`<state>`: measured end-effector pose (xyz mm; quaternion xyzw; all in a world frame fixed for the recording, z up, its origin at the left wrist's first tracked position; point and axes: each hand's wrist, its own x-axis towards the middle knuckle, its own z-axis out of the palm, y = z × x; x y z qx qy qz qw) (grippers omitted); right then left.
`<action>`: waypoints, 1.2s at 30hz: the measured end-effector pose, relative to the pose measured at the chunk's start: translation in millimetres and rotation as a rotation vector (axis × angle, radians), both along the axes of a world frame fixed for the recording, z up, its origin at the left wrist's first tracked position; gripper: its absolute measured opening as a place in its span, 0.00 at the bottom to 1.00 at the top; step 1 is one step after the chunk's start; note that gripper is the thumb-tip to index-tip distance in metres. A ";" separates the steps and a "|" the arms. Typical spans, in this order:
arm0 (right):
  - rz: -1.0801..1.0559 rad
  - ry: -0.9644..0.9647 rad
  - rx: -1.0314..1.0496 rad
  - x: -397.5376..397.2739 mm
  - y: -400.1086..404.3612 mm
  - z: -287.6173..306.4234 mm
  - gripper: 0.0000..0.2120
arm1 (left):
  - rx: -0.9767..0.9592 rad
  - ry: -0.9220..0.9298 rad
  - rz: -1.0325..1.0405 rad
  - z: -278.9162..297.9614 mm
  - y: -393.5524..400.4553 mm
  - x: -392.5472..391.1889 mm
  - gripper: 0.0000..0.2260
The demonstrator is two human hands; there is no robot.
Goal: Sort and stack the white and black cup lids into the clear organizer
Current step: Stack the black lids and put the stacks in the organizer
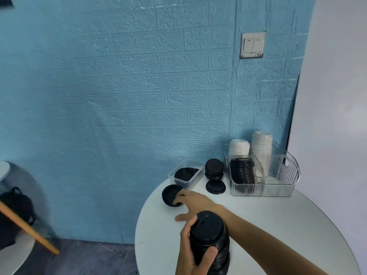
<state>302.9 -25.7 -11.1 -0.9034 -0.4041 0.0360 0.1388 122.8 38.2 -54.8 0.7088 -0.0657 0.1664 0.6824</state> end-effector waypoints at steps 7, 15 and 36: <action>-0.050 -0.238 -0.154 -6.7 -26.9 -2.2 0.13 | 0.006 -0.013 -0.010 -0.5 1.7 2.4 0.38; -0.146 -0.082 0.214 -33.3 -75.7 -3.0 0.07 | 0.007 -0.021 -0.016 3.5 0.2 2.4 0.38; -0.284 0.056 0.151 -63.9 -104.6 -22.0 0.30 | -0.101 -0.176 -0.011 -2.4 -10.8 6.1 0.35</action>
